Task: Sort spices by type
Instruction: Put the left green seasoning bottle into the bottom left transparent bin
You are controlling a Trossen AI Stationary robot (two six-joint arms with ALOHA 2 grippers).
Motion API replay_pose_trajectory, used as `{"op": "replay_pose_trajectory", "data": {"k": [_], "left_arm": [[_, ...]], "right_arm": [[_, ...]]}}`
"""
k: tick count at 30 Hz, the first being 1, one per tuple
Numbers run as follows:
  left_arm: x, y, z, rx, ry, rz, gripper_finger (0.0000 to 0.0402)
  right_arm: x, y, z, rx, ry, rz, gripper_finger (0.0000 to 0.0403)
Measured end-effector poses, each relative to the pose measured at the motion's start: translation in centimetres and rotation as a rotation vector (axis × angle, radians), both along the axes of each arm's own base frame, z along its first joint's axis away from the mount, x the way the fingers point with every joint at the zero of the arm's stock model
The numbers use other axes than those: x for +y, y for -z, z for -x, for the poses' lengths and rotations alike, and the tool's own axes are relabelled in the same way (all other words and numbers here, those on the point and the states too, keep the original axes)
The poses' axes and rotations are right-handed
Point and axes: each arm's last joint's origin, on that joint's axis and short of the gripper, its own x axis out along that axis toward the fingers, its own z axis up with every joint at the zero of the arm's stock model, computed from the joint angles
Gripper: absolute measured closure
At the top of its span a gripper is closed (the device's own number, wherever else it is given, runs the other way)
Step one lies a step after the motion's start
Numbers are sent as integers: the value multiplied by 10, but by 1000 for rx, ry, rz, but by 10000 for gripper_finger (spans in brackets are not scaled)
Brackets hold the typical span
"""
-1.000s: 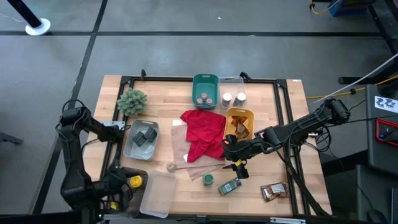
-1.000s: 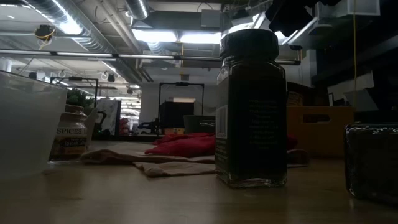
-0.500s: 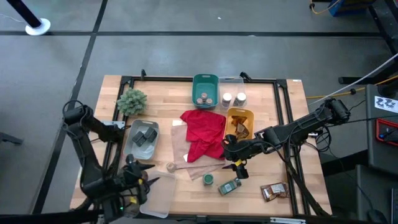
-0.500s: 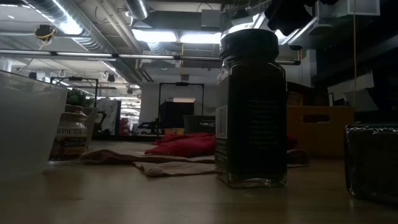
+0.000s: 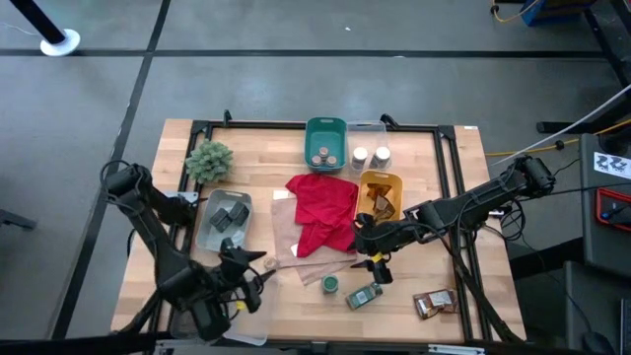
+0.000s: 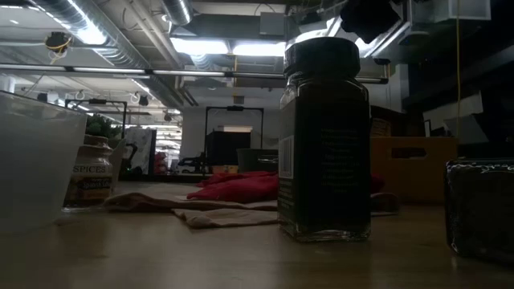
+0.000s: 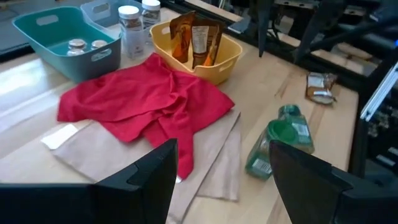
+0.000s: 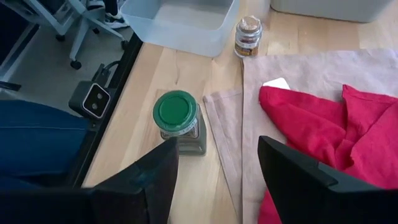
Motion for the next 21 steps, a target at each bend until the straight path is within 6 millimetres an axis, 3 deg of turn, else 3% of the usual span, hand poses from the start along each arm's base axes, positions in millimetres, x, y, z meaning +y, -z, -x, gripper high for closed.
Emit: {"op": "replay_pose_trajectory", "data": {"k": [7,11,15,21], "left_arm": [[3,8,-27,-60,-29,41,166],[3,11,-42,-95,-46,54,166],[5,12,-53,-104,-42,35,166],[6,7,-61,-142,-41,21,166]], "right_arm": [[1,-2,-1,-20,-7,-25,182],[6,-2,1,26,-125,-110,182],[20,3,13,98,-229,-114,182],[44,11,36,165,-250,23,182]]}}
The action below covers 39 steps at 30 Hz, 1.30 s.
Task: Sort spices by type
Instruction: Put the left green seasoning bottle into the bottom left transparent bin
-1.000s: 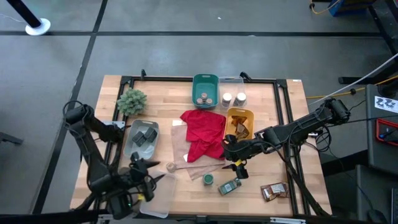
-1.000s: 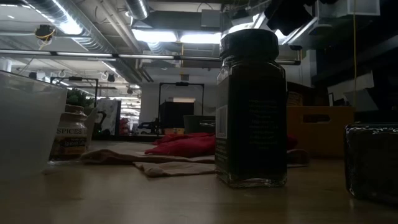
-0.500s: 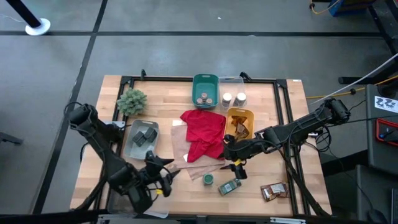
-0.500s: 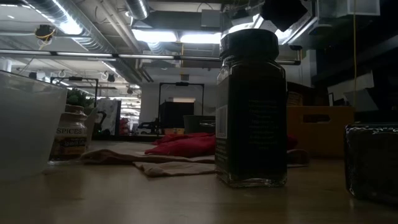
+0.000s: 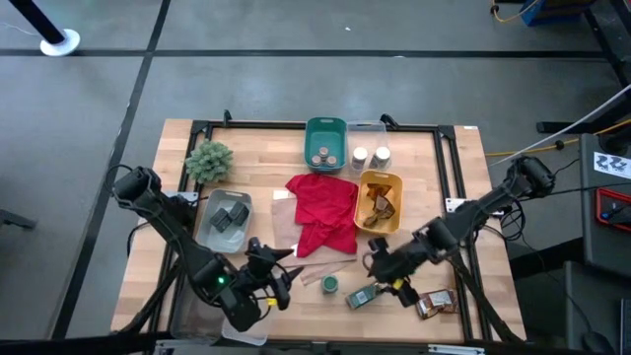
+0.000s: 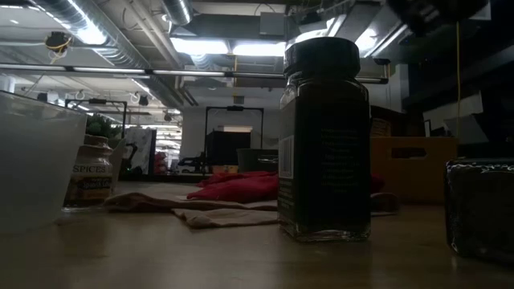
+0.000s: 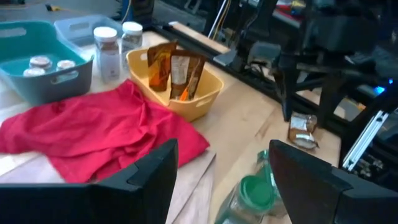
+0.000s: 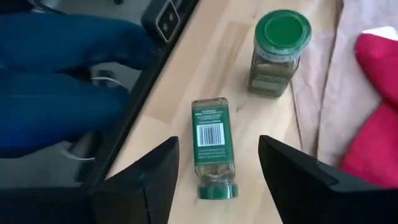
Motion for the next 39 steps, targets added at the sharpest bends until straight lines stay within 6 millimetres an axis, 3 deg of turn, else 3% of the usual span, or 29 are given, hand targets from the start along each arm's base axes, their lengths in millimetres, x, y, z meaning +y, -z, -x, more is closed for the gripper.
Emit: {"op": "replay_pose_trajectory", "data": {"k": [4,7,10,15,27,33,39], "left_arm": [[-1,-2,-1,-4,14,-20,166],[-2,-2,-1,2,19,-30,166],[-2,-2,-1,2,20,-29,166],[-4,-2,1,4,30,-32,166],[-10,-2,6,1,52,-26,166],[-11,0,6,5,53,-30,166],[-11,16,-7,41,41,-42,166]], "right_arm": [[20,0,11,-115,34,83,182],[28,7,13,-243,155,83,182],[26,18,10,-328,320,15,182],[17,42,10,-330,445,-71,182],[25,91,-11,-391,433,25,182],[28,102,-21,-413,434,-27,182],[26,109,-26,-404,434,-28,182]]}}
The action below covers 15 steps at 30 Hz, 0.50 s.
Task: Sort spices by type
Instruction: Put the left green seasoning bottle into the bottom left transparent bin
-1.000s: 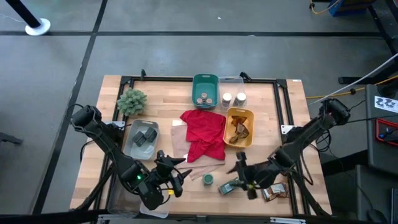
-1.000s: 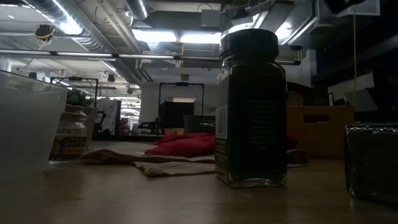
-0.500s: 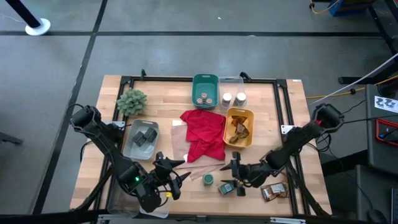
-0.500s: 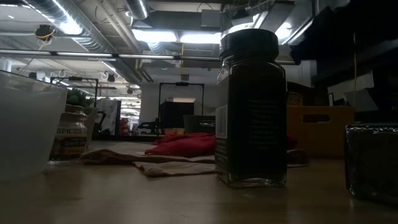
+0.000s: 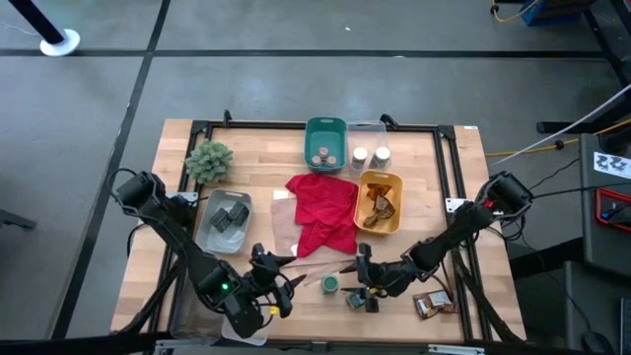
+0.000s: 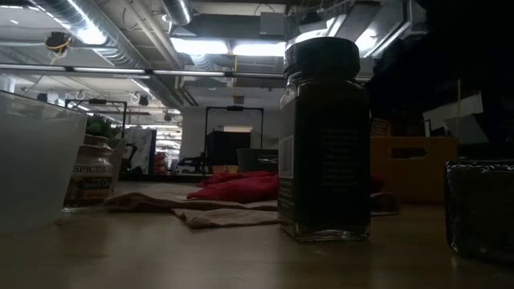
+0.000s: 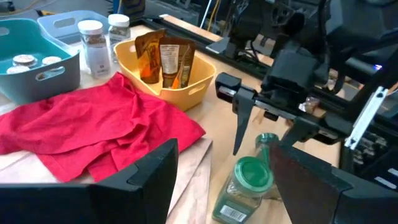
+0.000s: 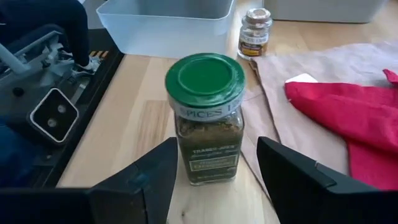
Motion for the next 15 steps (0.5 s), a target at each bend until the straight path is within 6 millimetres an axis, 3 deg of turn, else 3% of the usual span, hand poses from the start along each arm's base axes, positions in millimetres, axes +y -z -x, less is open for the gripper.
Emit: {"op": "replay_pose_trajectory", "data": {"k": [15], "left_arm": [[3,7,-7,18,-15,-8,166]], "right_arm": [[0,0,0,-3,-5,-6,182]]}}
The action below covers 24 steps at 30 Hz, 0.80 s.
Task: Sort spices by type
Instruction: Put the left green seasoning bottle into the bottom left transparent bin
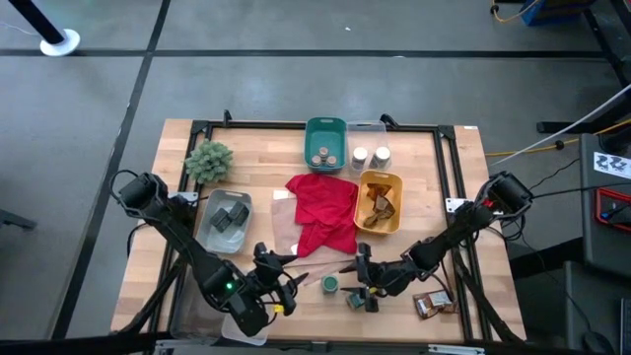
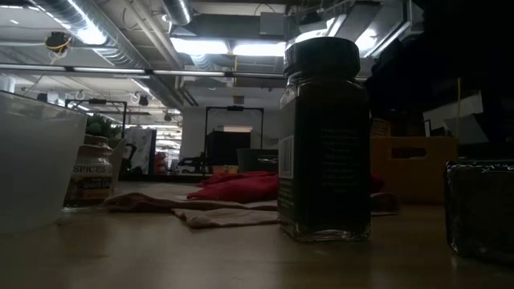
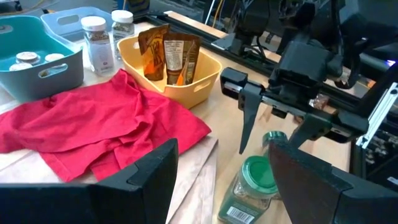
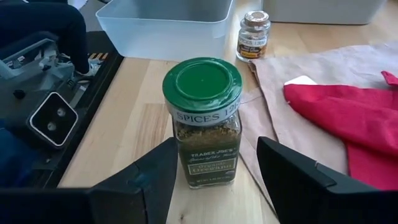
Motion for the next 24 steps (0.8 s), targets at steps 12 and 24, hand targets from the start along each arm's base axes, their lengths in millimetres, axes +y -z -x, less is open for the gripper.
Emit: {"op": "replay_pose_trajectory", "data": {"k": [12,24], "left_arm": [[0,0,0,-1,-1,0,166],[0,0,0,1,0,-3,166]], "right_arm": [[6,-12,-10,100,-65,13,174],[1,-11,-11,108,4,66,118]]}}
